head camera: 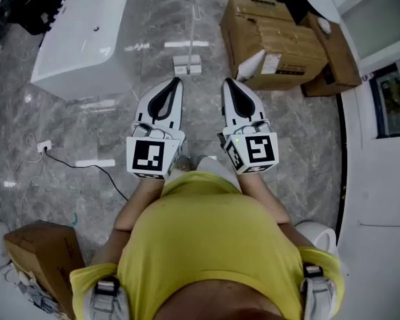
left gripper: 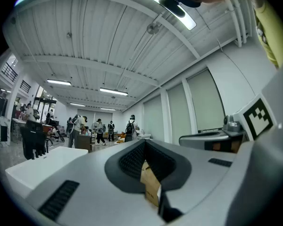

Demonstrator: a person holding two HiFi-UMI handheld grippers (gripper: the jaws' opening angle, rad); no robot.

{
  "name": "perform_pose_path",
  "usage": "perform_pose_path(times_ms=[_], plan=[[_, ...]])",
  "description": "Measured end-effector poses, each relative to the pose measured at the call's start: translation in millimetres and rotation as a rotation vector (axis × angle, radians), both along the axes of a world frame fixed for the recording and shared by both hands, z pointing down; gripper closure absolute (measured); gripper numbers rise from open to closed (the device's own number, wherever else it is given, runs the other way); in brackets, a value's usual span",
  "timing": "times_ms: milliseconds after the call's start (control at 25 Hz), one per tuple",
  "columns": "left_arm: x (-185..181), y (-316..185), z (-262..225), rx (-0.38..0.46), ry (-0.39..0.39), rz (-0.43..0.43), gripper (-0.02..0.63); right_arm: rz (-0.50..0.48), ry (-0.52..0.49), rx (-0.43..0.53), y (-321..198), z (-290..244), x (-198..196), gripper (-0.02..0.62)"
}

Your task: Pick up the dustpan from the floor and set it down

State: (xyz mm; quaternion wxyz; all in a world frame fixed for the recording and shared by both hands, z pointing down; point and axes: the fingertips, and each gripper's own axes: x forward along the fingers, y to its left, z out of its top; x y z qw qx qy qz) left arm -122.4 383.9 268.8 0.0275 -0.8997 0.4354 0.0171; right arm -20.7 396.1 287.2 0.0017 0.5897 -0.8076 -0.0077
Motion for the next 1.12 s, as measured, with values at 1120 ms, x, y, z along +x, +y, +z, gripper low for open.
perform_pose_path(times_ms=[1120], plan=[[40, -189, 24, -0.077, -0.025, -0.043, 0.604, -0.160, -0.036, -0.109, -219, 45, 38, 0.471]])
